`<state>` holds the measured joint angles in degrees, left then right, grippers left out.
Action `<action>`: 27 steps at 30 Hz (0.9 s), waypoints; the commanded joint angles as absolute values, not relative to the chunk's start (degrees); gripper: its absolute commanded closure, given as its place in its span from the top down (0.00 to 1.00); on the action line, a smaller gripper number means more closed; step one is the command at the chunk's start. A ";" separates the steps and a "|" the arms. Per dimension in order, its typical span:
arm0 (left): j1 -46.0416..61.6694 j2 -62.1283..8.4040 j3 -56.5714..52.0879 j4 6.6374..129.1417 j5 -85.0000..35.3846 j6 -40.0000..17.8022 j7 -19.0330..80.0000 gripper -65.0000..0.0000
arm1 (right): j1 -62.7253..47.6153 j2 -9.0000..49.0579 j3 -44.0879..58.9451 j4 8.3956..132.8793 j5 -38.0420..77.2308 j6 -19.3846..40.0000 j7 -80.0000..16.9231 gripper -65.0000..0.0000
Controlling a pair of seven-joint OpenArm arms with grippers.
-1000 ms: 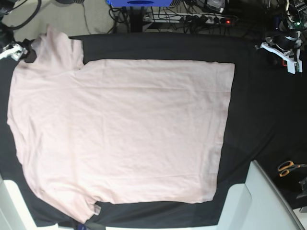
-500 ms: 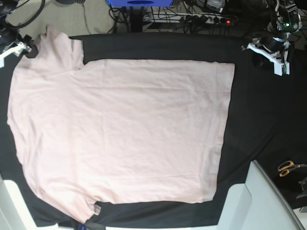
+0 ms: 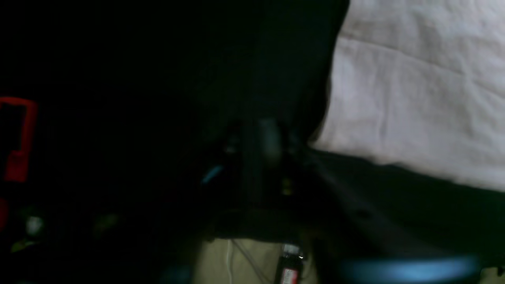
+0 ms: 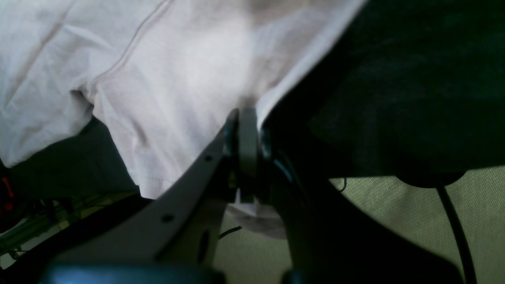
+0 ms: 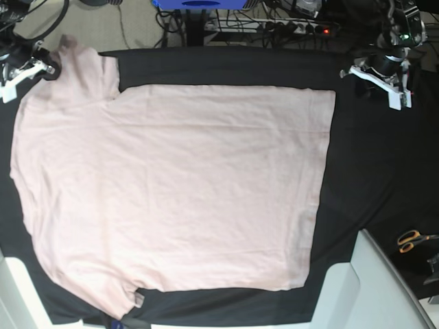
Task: Fold the T-shirt properly
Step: 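Move both grippers to the shirt's shoulder corners and grasp them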
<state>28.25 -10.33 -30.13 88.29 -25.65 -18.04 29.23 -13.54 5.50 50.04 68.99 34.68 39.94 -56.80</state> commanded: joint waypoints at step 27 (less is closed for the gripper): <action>25.89 -5.93 -39.08 83.74 -26.15 -32.48 28.26 0.55 | -13.76 5.93 49.71 69.32 33.71 40.00 -57.71 0.01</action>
<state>25.74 -5.30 -38.74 83.05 -25.45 -31.97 29.26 -13.54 5.54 49.95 68.99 34.70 39.97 -56.82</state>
